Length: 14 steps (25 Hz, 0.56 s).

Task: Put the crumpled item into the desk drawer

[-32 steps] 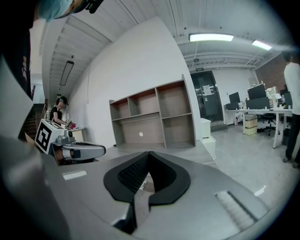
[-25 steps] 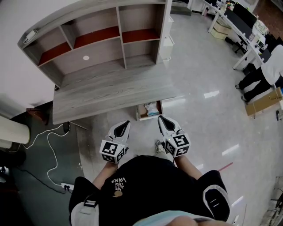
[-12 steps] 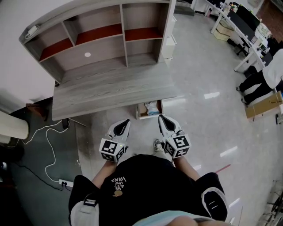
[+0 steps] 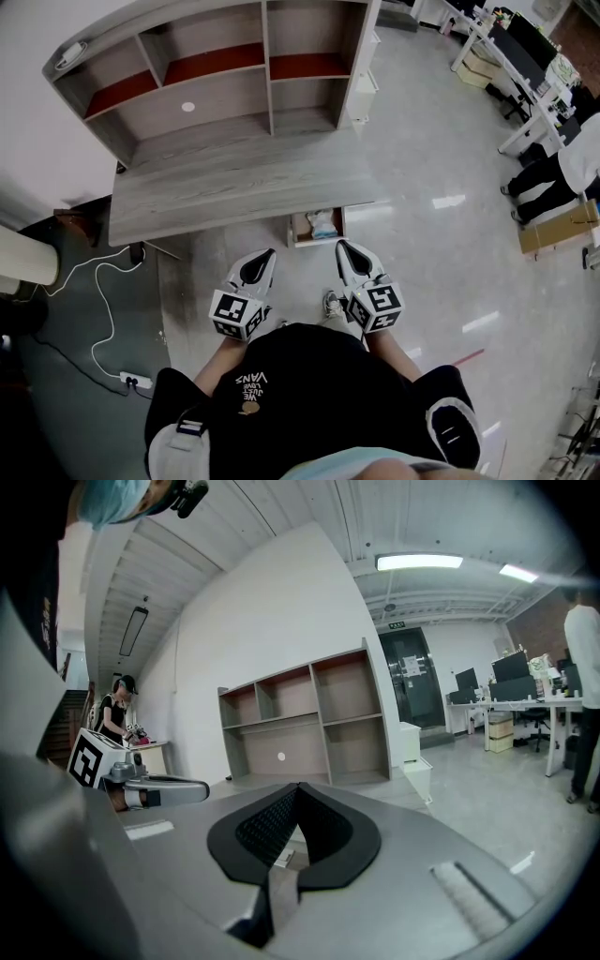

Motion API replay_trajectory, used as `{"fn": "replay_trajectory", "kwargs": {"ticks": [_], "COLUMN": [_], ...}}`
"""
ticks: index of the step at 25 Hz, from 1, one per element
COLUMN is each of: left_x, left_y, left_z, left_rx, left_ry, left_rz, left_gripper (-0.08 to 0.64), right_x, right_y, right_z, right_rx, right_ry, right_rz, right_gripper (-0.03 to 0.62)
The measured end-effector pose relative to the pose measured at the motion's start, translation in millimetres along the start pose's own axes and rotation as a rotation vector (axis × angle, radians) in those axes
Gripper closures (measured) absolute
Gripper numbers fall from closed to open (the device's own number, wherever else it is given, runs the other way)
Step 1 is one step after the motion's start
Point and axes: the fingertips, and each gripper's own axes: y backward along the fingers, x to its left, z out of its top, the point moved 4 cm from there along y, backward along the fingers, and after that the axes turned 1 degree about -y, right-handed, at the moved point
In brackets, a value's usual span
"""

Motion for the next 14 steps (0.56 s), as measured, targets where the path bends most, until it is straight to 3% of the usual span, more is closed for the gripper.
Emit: {"fn": "replay_trajectory", "kwargs": {"ticks": [14], "left_x": [-7.9], "left_y": [3.2], "left_z": [0.3], "left_rx": [-0.008], "left_ry": [0.002], "left_rz": [-0.002], "left_gripper": [0.508], "right_x": [-1.1], "right_y": [7.9], "right_z": [-1.5], "right_rx": [0.005], "right_ry": [-0.008], "right_rz": [-0.009], "right_gripper": [0.590]}}
